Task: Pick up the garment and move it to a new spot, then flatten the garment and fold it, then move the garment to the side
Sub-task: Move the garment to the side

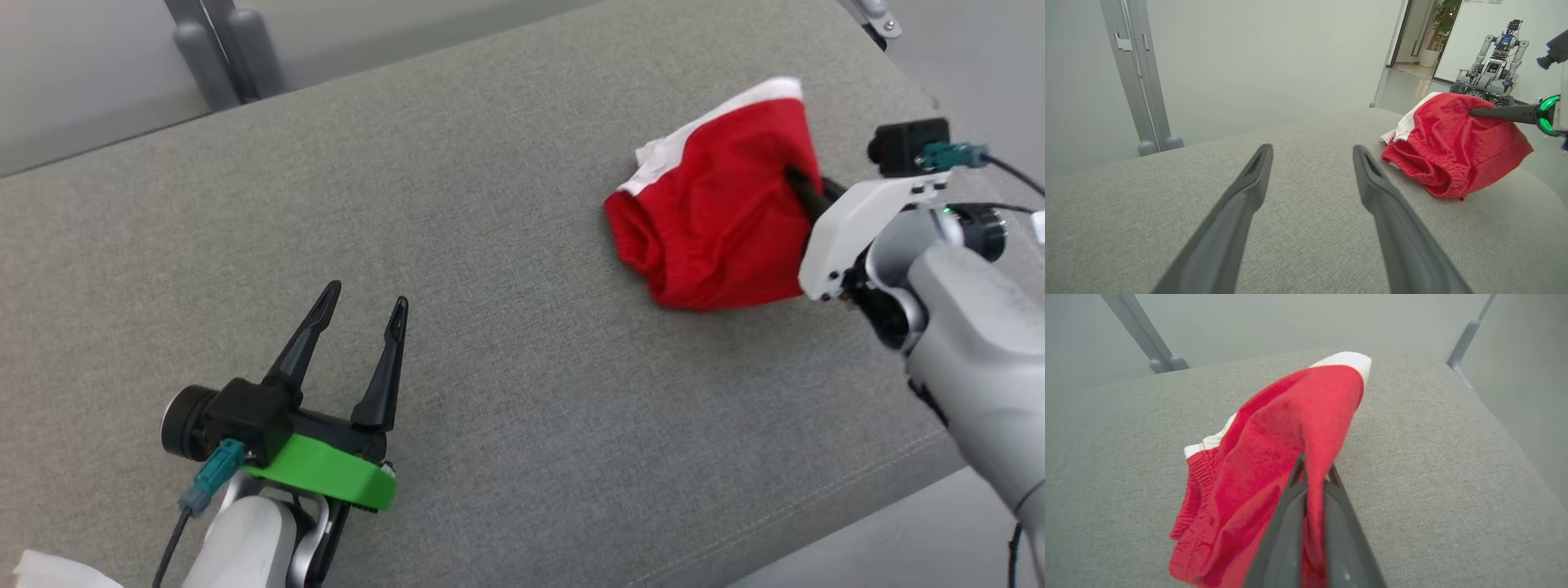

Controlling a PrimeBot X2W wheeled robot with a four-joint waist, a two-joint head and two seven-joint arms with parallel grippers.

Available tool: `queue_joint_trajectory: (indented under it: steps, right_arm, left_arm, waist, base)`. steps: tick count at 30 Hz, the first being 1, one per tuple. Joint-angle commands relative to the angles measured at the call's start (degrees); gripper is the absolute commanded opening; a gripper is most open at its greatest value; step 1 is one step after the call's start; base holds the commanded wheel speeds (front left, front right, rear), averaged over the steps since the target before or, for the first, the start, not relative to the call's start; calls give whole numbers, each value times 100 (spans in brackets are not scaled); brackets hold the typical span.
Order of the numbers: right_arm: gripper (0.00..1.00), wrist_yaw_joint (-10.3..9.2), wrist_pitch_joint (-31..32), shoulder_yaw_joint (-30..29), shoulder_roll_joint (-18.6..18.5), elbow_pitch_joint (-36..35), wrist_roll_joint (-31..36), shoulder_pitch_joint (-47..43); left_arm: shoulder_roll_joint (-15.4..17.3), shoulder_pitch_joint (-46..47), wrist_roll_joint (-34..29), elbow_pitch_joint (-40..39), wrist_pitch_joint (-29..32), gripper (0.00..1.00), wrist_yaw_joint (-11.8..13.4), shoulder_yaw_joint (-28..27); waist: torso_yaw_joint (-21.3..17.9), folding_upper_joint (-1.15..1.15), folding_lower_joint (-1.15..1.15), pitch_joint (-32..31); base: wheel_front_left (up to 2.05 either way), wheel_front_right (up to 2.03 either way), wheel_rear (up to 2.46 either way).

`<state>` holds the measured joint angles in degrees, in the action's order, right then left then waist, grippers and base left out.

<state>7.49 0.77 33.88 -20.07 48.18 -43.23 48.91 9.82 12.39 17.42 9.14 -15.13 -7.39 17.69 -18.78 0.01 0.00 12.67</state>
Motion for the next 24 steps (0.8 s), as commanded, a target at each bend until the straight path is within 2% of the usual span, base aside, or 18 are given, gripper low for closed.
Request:
queue_joint_trajectory:
  steps: [1, 9, 13, 19, 20, 21, 22, 24]
  right_arm:
    - [0, 1, -164, 86, -162, 6, -40, 194]
    - [0, 1, -679, 551, -1033, 633, 1, 975]
    - [0, 1, -806, 738, -1312, 1092, 67, 1216]
    - [0, 0, -1096, 929, -1533, 1855, 306, 1536]
    - [11, 1, -1189, 936, -1524, 2019, 378, 1596]
    - [34, 0, -1252, 918, -1529, 2148, 431, 1660]
    - [100, 0, -1305, 886, -1514, 2293, 494, 1734]
    - [100, 0, -1385, 807, -1522, 2460, 598, 1769]
  left_arm:
    - [82, 141, -39, 6, 5, 100, -13, 3]
    - [258, 421, -58, -42, 71, 100, -13, 53]
    - [279, 554, -67, -93, 100, 100, -13, 134]
    - [330, 651, -57, -87, 113, 100, -3, 141]
    - [332, 646, -50, -67, 111, 100, 8, 141]
    - [330, 637, -45, -46, 111, 100, 12, 147]
    - [319, 630, -29, -22, 111, 100, 13, 161]
    - [283, 619, 0, 17, 103, 100, 13, 192]
  waist:
    - [278, -1, 0, 441]
    - [691, -1, 0, 1061]
    - [836, -1, 0, 1263]
    - [918, -1, 0, 1363]
    - [913, -1, 0, 1349]
    - [908, -1, 0, 1330]
    - [902, -1, 0, 1302]
    - [896, -1, 0, 1227]
  base:
    - [0, 0, 0]
    - [0, 0, 0]
    - [0, 0, 0]
    - [0, 0, 0]
    - [0, 0, 0]
    - [0, 0, 0]
    - [0, 0, 0]
    - [0, 0, 0]
